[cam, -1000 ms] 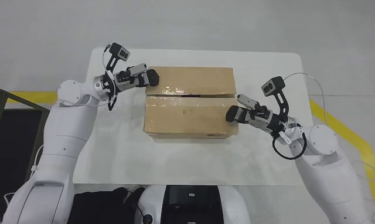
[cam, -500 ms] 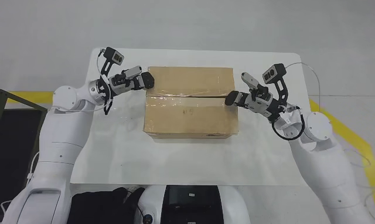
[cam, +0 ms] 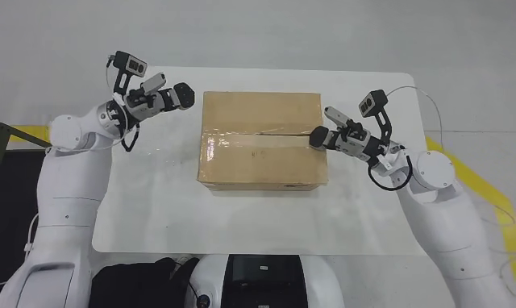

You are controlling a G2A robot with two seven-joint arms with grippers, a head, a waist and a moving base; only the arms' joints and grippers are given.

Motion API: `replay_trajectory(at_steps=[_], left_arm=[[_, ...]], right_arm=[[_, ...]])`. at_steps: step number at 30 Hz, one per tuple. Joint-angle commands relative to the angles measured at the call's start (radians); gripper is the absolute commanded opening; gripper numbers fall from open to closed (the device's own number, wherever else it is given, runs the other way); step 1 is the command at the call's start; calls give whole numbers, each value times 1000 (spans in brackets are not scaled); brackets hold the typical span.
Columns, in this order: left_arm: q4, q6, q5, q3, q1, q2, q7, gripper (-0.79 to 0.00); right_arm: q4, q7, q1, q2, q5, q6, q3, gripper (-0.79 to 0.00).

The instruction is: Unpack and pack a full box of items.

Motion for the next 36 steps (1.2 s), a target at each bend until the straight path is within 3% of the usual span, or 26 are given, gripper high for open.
replay_trajectory(at_steps=[1, 12, 36], left_arm=[[-31, 8, -4, -27, 23, 7, 5, 0], [-161, 11, 62, -85, 122, 26, 60, 0], [-162, 13, 62, -85, 125, 26, 67, 0]], right_arm=[[0, 22, 2, 1, -5, 15, 3, 0], [1, 86, 20, 11, -46, 81, 29, 0], [12, 89, 23, 11, -51, 78, 28, 0]])
